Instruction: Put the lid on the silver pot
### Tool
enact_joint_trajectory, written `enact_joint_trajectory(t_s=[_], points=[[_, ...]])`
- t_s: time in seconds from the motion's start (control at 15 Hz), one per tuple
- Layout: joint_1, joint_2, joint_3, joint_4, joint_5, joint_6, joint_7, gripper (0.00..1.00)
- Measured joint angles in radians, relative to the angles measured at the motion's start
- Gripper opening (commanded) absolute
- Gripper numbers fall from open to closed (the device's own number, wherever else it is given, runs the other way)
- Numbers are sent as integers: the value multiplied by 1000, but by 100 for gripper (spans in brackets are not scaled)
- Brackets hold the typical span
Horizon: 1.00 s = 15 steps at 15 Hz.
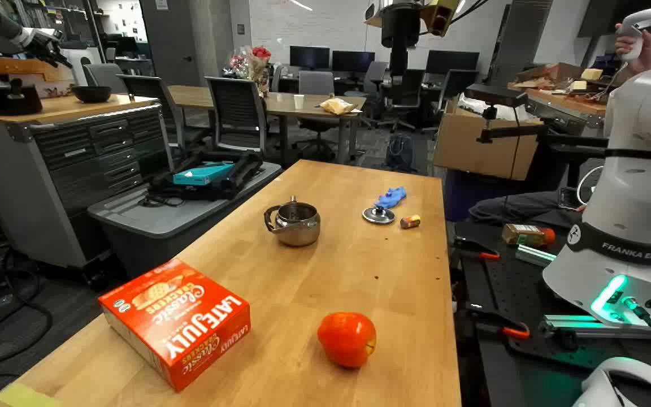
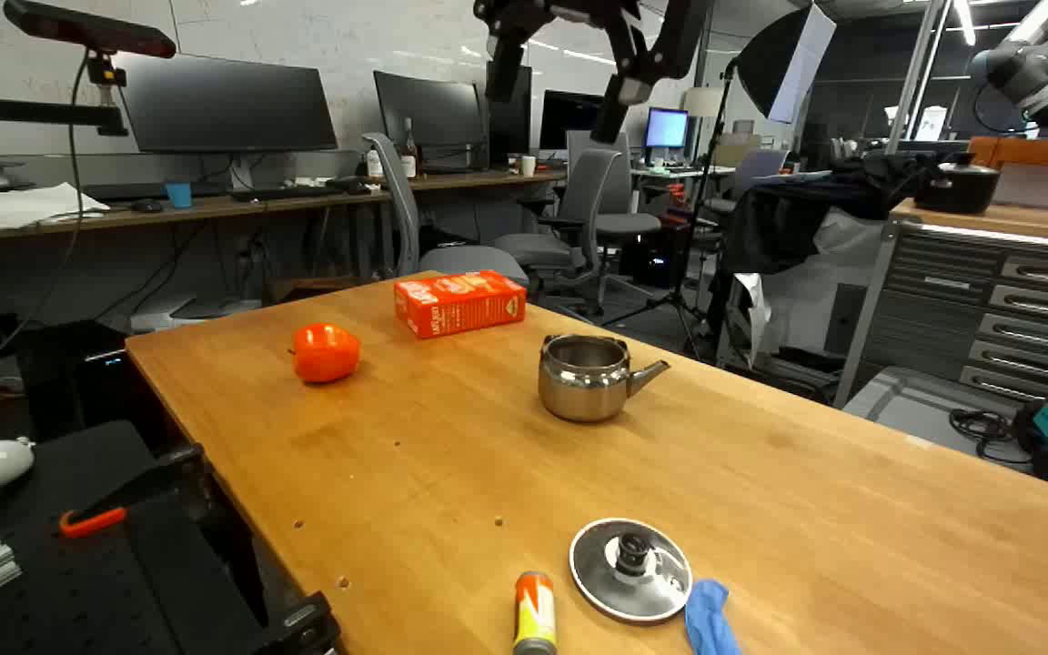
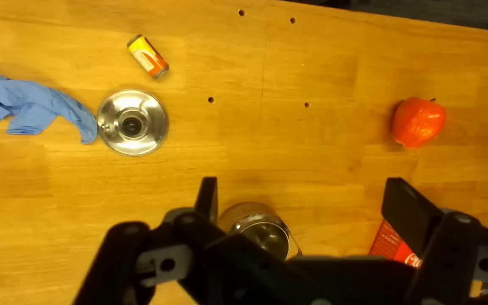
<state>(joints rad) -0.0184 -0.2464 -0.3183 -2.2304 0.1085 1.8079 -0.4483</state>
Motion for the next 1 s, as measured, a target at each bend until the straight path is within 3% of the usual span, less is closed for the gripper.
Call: enact_joint_trajectory(t_s=[1.0], points=[[-15, 0, 14, -1, 0, 3, 0, 100]])
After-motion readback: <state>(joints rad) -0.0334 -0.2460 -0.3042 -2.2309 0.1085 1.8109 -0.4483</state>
